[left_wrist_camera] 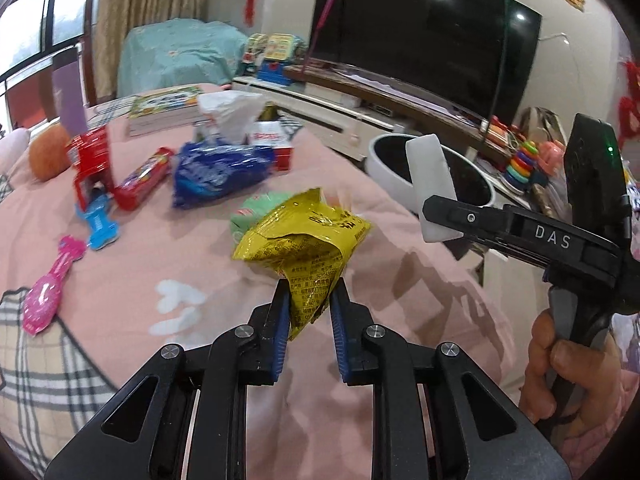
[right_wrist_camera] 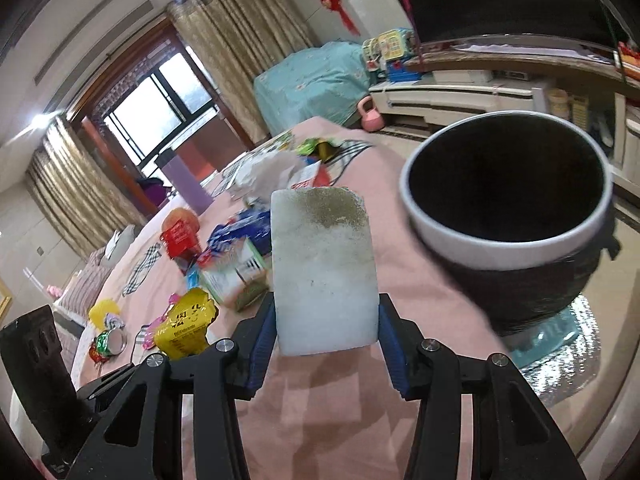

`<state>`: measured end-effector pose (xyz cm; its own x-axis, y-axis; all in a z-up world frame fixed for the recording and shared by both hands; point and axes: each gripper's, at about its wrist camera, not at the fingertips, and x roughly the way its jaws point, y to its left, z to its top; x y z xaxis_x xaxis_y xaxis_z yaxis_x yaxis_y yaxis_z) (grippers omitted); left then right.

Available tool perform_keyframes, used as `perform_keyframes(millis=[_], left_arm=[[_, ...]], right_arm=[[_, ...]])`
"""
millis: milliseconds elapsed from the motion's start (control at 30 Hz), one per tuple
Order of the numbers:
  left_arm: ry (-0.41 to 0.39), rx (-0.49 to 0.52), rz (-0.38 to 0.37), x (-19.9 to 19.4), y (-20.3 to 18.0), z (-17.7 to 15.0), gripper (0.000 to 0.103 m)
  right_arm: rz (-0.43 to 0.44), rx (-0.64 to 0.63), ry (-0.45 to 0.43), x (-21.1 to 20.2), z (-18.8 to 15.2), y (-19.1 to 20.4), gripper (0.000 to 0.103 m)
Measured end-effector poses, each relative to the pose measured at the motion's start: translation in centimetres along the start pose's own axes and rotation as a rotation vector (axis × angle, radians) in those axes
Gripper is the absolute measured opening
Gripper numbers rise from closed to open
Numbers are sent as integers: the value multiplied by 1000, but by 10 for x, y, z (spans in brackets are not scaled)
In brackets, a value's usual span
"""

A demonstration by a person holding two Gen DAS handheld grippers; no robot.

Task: Collect trash
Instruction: 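Carry both items over the bin and open both tools to drop them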

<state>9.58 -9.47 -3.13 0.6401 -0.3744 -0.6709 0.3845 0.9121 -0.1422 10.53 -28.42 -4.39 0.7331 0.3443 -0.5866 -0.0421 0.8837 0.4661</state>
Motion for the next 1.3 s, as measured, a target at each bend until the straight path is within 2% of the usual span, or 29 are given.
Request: perform_keyframes(millis=[467,900,1300], left_arm=[[18,86,-53,35,-52,39,18],[34,124,-79,69,-88,81,18],[73,132,-99,104,-109,106,18]], right_arm=[[-88,43,-49,-28,20,-45,49],[-154,57,-51,-28,46,-76,49],[-195,48,-28,-21,72,-96,49]])
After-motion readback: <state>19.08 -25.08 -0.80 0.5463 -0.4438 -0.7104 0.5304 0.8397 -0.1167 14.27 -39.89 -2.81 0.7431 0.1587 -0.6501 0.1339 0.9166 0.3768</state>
